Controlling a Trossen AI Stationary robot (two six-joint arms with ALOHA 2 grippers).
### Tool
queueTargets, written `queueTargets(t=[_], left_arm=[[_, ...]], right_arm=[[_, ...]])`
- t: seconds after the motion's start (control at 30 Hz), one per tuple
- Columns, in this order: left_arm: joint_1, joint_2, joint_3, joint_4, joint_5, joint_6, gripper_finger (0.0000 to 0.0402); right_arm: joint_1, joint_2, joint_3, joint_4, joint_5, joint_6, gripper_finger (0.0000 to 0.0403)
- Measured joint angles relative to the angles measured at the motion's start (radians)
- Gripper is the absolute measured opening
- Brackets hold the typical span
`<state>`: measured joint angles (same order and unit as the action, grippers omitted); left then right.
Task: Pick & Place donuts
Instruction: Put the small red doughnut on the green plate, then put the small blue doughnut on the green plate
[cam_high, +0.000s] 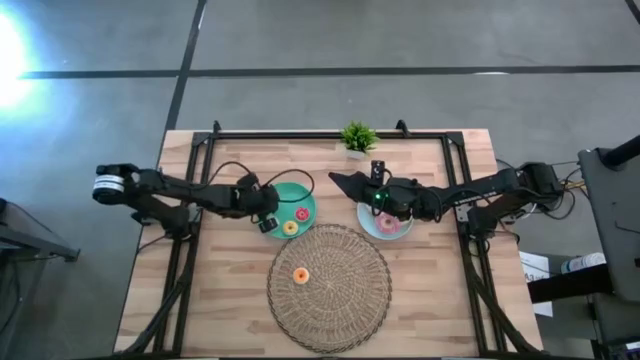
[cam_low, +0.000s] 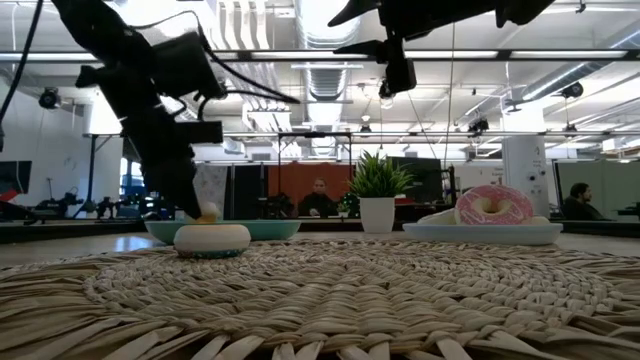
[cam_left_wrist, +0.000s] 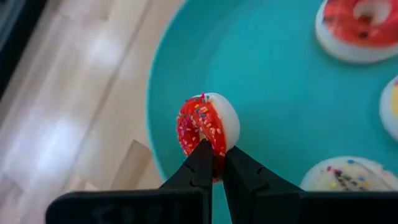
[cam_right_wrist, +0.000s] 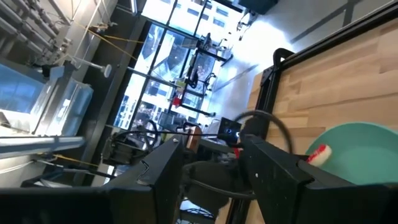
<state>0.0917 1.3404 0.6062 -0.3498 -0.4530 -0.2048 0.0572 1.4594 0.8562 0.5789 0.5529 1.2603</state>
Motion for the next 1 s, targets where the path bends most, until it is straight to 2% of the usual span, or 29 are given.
queueTargets(t=[0.27, 0.43, 0.67, 0.83, 1.0], left_arm=[[-0.002, 0.113, 0.024, 0.006, 0.052, -0.006, 0.0002], [-0.002, 0.114, 0.052, -0.007, 0.080, -0.005, 0.0015], [-0.002, 0.062, 0.081, -0.099, 0.183, -0.012, 0.0071], [-0.010, 0.022, 0.081, -0.189, 0.210, -0.059, 0.0099], [-0.067, -0.102, 0.089, -0.194, 0.243, -0.077, 0.0103]], right_arm=[[0.000, 0.000, 0.000, -0.005, 0.000, 0.002, 0.0164], [0.001, 0.000, 0.000, -0.007, 0.000, 0.004, 0.0159], [0.001, 0.000, 0.000, -0.007, 0.000, 0.007, 0.0151], [0.001, 0.000, 0.000, -0.009, -0.006, 0.004, 0.0151], [0.001, 0.000, 0.000, -0.074, -0.098, -0.037, 0.0148]])
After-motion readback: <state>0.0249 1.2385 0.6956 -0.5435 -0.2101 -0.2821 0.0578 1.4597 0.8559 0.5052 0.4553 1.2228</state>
